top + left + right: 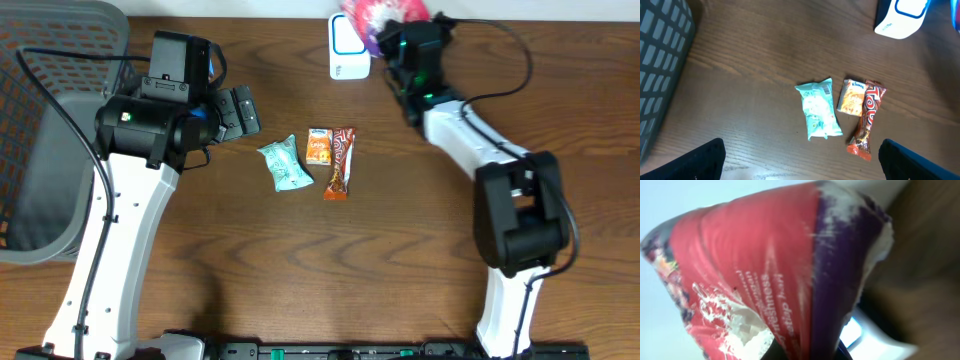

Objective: Scan the item barcode
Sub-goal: 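Carry the bag past the scanner with the right gripper, then move the bag to the far right edge and release it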

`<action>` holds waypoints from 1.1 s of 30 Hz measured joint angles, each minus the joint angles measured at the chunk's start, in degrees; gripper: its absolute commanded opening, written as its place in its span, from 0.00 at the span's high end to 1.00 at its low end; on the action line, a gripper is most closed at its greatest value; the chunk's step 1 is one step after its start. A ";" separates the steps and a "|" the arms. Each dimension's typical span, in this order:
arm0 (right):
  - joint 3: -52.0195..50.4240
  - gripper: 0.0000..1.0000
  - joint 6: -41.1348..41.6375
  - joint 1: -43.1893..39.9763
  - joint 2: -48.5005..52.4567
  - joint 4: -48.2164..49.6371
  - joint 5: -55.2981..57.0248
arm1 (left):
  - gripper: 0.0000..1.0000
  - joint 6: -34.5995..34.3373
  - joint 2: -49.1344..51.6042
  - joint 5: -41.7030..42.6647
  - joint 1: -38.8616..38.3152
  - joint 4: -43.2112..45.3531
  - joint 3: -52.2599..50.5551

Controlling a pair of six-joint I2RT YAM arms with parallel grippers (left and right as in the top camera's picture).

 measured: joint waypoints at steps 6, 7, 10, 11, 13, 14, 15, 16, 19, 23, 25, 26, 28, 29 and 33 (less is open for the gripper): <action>-0.07 0.99 -4.00 -12.81 -6.10 -20.57 0.02 | 0.02 0.00 0.00 0.00 0.02 0.02 -0.02; -0.07 0.99 -4.70 -15.13 -6.93 -23.02 0.09 | 0.02 0.00 0.00 0.00 0.02 0.04 -0.02; 0.04 0.99 -7.17 -23.47 -8.68 -29.11 -0.42 | 0.02 0.00 0.00 0.00 0.02 0.00 -0.02; 0.07 0.99 -7.82 -26.01 -8.94 -31.69 -0.61 | 0.02 0.00 0.00 -0.02 0.02 0.04 -0.02; 0.04 0.99 -8.66 -30.88 -9.05 -36.44 -0.90 | 0.02 0.00 0.00 -0.02 0.02 0.00 -0.02; -0.04 0.99 -8.90 -32.57 -8.98 -37.75 -1.03 | 0.02 0.00 0.00 -0.02 0.02 0.02 -0.02; -0.04 0.99 -9.16 -34.56 -8.96 -38.97 -1.18 | 0.02 0.00 0.00 0.00 0.02 0.02 -0.02; -0.07 0.99 -9.42 -36.46 -8.96 -39.74 -1.53 | 0.02 0.00 0.00 -0.02 0.02 0.02 -0.02; -0.07 0.99 -10.84 -41.68 -8.96 -40.06 -1.86 | 0.02 0.00 0.00 -0.02 0.02 0.02 -0.02; -0.07 0.86 -13.05 -46.64 -8.96 -38.95 -1.90 | 0.02 0.00 0.00 -0.02 0.00 0.02 -0.02; -0.07 0.58 -14.53 -48.33 -8.96 -37.75 -1.90 | 0.02 0.00 0.00 -0.02 0.02 0.02 -0.02; -0.07 0.47 -15.26 -49.07 -8.96 -37.40 -1.88 | 0.02 0.00 0.00 -0.02 0.02 0.02 -0.02; -0.04 0.12 -16.35 -49.99 -8.96 -37.24 -2.01 | 0.02 0.00 0.00 -0.04 0.02 0.02 -0.02; -0.04 0.04 -16.85 -50.31 -8.96 -37.27 -2.12 | 0.02 0.00 0.00 -0.02 0.02 0.02 -0.02; -0.04 0.01 -20.90 -50.82 -8.96 -36.30 -6.10 | 0.02 0.00 0.00 -0.02 0.02 0.02 -0.02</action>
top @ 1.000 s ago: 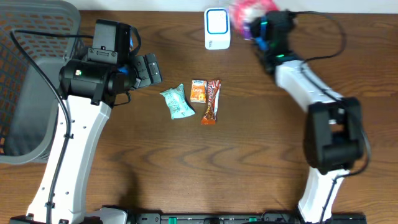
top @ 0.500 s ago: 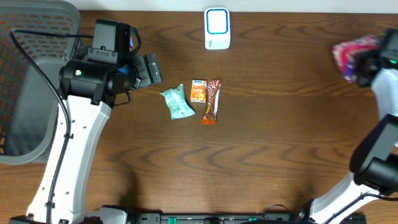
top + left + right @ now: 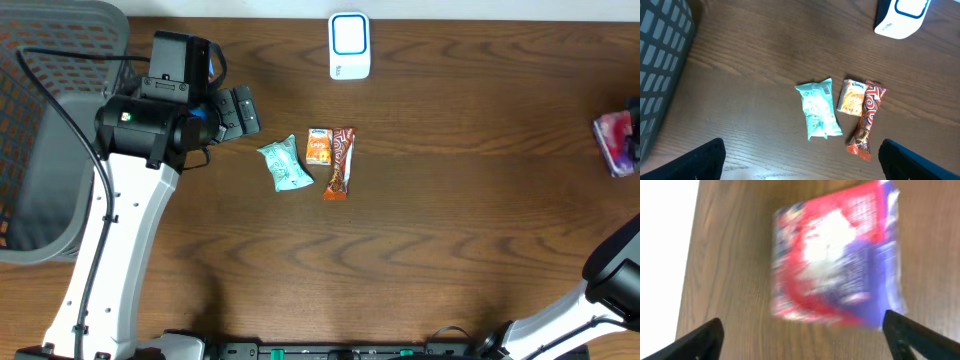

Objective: Scan the item barcode
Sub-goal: 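Move the bag to the far right edge and release it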

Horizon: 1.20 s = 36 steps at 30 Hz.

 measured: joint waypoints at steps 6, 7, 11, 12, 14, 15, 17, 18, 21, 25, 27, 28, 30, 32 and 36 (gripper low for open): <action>0.00 0.05 -5.84 0.07 0.00 1.55 -19.74 | 0.02 0.00 0.00 0.00 0.00 0.00 0.00; 0.00 0.06 -6.29 0.15 0.00 1.68 -23.80 | 0.02 0.00 0.00 0.00 0.00 0.00 0.00; 0.02 0.08 -8.66 1.84 -0.02 -1.57 -38.60 | 0.02 0.00 0.00 0.00 0.00 0.00 0.00; 0.04 0.12 -10.01 2.95 -0.02 -3.52 -41.86 | 0.02 0.00 0.00 -0.02 0.00 0.00 0.00; 0.09 0.17 -13.40 6.14 -0.02 -8.44 -46.77 | 0.02 0.00 0.00 0.00 0.00 0.00 0.00; 0.09 0.18 -14.97 7.82 -0.02 -10.97 -48.04 | 0.02 0.00 0.00 0.00 0.00 0.00 0.00; 0.04 0.20 -17.97 12.61 -0.02 -15.93 -49.42 | 0.02 0.00 0.00 -0.02 0.00 0.00 0.00; 0.02 0.25 -19.63 15.13 0.00 -18.23 -49.31 | 0.02 0.00 0.00 -0.02 0.00 0.02 0.00; 0.02 0.39 -23.21 23.15 -0.02 -23.21 -46.34 | 0.02 0.00 0.00 -0.02 0.00 0.00 0.00; -0.07 0.64 -25.53 33.22 -0.02 -25.20 -39.82 | 0.02 0.00 0.00 0.00 -0.02 0.00 0.00; -0.09 0.82 -26.18 37.48 -0.02 -24.15 -37.48 | 0.02 0.00 0.00 0.00 0.00 0.00 0.00; -0.09 0.90 -25.83 39.71 -0.02 -23.23 -36.17 | 0.02 0.00 0.00 0.00 -0.02 0.00 0.00; -0.09 0.96 -24.90 42.91 -0.02 -21.66 -33.94 | 0.02 0.00 0.00 0.00 0.00 0.00 0.00; -0.09 0.96 -22.97 46.14 -0.02 -20.22 -31.10 | 0.02 0.00 0.00 0.00 -0.02 0.00 0.00; -0.11 0.92 -19.93 52.09 0.00 -16.65 -25.81 | 0.02 0.00 0.00 0.00 0.00 0.00 0.00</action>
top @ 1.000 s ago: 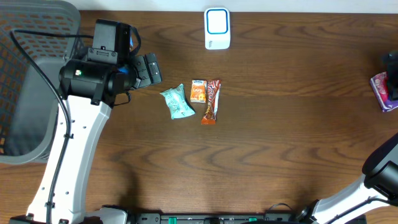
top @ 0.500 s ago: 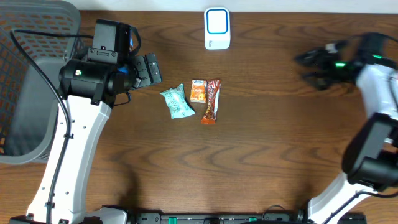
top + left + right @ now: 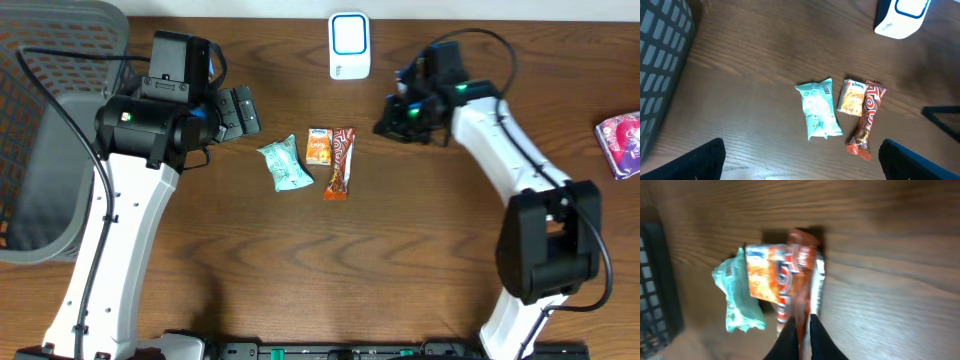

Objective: Scan the item barcode
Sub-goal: 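Move the bag to the far right edge and release it, then reach the right gripper to the red Toffee bar and grasp it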

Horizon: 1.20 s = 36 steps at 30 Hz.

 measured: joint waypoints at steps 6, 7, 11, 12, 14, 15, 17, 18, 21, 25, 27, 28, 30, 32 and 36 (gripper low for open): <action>0.00 0.87 4.17 8.17 0.00 1.66 8.46 | 0.02 0.00 0.00 0.00 0.00 0.00 0.00; 0.00 0.88 4.79 9.38 0.00 1.84 10.23 | 0.02 0.00 0.00 0.00 0.00 0.00 0.00; -0.02 0.91 6.21 12.09 0.74 3.93 13.81 | 0.02 0.00 0.00 0.00 0.00 0.00 0.00; -0.02 0.91 6.40 12.48 1.27 4.11 14.51 | 0.02 0.00 0.00 0.00 0.00 0.00 0.00; -0.02 0.90 6.82 13.11 2.80 4.15 15.45 | 0.02 0.00 0.00 0.00 0.00 0.00 0.00; -0.04 0.90 6.99 13.33 3.67 4.13 15.89 | 0.02 0.00 0.00 0.00 0.00 0.00 0.00; -0.11 0.90 7.23 13.46 5.29 4.09 16.44 | 0.02 0.00 0.00 0.00 0.00 0.00 0.00; -0.13 0.91 7.26 13.46 5.79 4.07 16.72 | 0.02 0.00 0.00 0.00 0.00 0.00 0.00; -0.26 0.96 7.39 13.46 7.15 3.56 17.40 | 0.02 0.00 0.00 0.00 0.00 0.00 0.00; -0.26 0.99 7.54 13.46 7.32 1.62 18.51 | 0.02 0.00 0.00 0.00 0.00 0.00 0.00; -0.26 0.99 7.58 13.46 7.32 -0.20 20.04 | 0.02 0.00 0.00 0.00 -0.02 0.00 0.00; -0.26 0.99 7.56 13.46 7.32 -0.42 20.28 | 0.02 0.00 0.00 0.00 0.00 0.00 0.00; -0.26 0.99 7.56 13.46 7.32 -2.16 21.94 | 0.02 0.00 0.00 0.00 0.00 0.02 0.00; -0.26 0.99 7.56 13.46 7.32 -3.28 23.21 | 0.02 0.00 0.00 0.00 -0.02 0.00 0.00; -0.26 0.97 7.58 13.44 7.32 -5.16 25.75 | 0.02 0.00 0.00 0.00 0.00 0.00 0.00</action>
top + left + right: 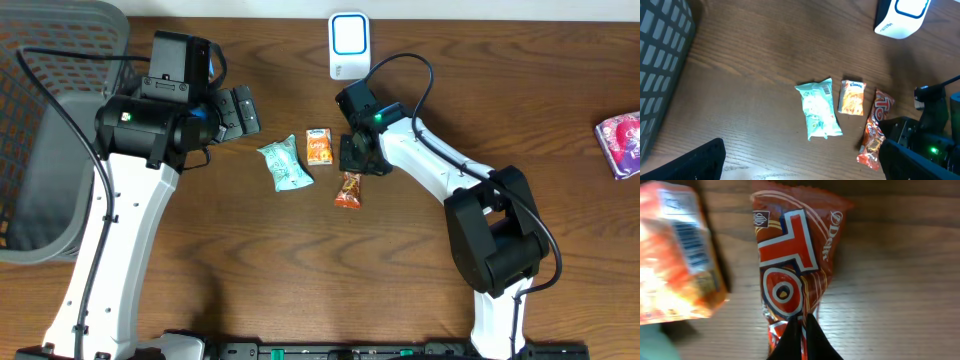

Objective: Scan the item barcode
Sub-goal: 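Reach the right gripper to the red Toffee bar and grasp it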

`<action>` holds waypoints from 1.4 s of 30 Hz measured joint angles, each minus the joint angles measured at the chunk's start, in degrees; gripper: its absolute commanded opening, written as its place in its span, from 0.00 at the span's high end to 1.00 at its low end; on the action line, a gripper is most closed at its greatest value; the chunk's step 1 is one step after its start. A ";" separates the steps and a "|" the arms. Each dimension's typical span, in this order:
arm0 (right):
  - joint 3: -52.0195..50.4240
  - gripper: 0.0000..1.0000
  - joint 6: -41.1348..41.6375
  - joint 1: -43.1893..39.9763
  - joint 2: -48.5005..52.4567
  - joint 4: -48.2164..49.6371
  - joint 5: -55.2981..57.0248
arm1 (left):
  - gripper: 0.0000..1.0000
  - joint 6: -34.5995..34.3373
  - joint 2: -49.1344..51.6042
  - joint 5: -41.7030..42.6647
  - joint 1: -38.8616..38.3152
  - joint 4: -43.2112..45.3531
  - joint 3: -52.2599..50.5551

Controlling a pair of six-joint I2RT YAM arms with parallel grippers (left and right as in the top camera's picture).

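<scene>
A red candy bar (790, 270) lies on the brown table, at a slant just right of the other snacks (348, 190) (876, 131). My right gripper (800, 330) is down on its lower end and shut on the candy bar's wrapper; from above, the right gripper (357, 152) covers the bar's top end. The white and blue scanner (349, 45) (902, 17) stands at the table's far edge. My left gripper (238, 110) (800, 145) hangs open and empty, above and to the left of the snacks.
An orange tissue pack (319, 146) (675, 255) and a teal packet (285, 164) (818, 109) lie left of the candy bar. A red and purple bag (620, 131) lies at the right table edge. A grey basket (40, 120) fills the left side.
My right gripper was right of the snacks and is now on the candy bar, shut on its wrapper. The bar has shifted away from the orange pack, nearer the front edge. The left arm is unchanged.
My right gripper held the red and purple bag up by the scanner. Then the bag lay at the right table edge with the gripper open over it. Then the gripper was shut, near the snacks, and now it grips the candy bar. The left arm stayed still.
</scene>
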 measured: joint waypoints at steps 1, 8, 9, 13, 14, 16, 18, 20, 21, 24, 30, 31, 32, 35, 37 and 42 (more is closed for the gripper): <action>0.00 0.97 0.00 -0.04 0.00 -0.63 0.81 | 0.02 0.00 0.00 0.00 0.00 0.00 0.00; -0.20 0.95 -0.46 -0.20 0.24 -2.67 4.09 | 0.02 0.00 0.00 0.00 0.00 0.00 0.00; -0.46 0.95 -0.46 -0.20 0.24 -2.38 4.11 | 0.02 0.00 0.00 0.00 0.00 0.00 0.00; -0.79 0.95 -0.48 -0.11 0.87 -1.90 4.09 | 0.02 0.00 0.00 0.00 -0.02 0.00 0.00; -0.81 0.95 -0.48 -0.09 1.09 -1.90 4.09 | 0.02 0.00 0.00 0.00 -0.02 0.00 0.00; -0.81 0.95 -0.50 -0.09 1.20 -1.99 4.04 | 0.02 0.00 0.00 0.00 0.00 0.00 0.00; -0.61 0.95 -0.50 -0.09 1.20 -2.58 3.76 | 0.02 0.00 0.00 0.00 0.00 0.00 0.00; 0.15 0.94 -0.52 -0.09 1.20 -4.31 2.97 | 0.02 0.00 0.00 0.00 0.00 0.00 0.00; 0.92 0.92 -0.59 -0.11 1.20 -5.44 2.51 | 0.02 0.00 0.00 0.00 0.00 0.00 0.00; 4.68 0.78 -1.79 -0.20 1.20 -8.50 0.81 | 0.02 0.00 0.00 0.00 0.00 0.00 0.00; 10.97 0.80 -5.20 -0.17 0.83 -13.81 -2.95 | 0.02 0.00 0.00 -0.02 0.00 0.00 0.00; 11.04 0.82 -5.51 -0.09 0.76 -14.86 -3.19 | 0.02 0.00 0.00 0.00 0.00 0.00 0.00; 10.97 0.83 -5.79 -0.07 0.76 -16.06 -3.28 | 0.02 0.00 0.00 0.00 0.00 0.00 0.00; 9.77 0.90 -6.45 -0.02 0.76 -17.11 -3.28 | 0.02 0.00 0.00 0.00 0.00 0.00 0.00; 8.33 0.91 -6.54 -0.02 0.76 -16.76 -3.28 | 0.02 0.00 0.00 0.00 -0.02 0.00 0.00; 3.45 0.94 -6.56 -0.02 0.76 -12.37 -3.89 | 0.02 0.00 0.00 -0.02 0.00 0.00 0.00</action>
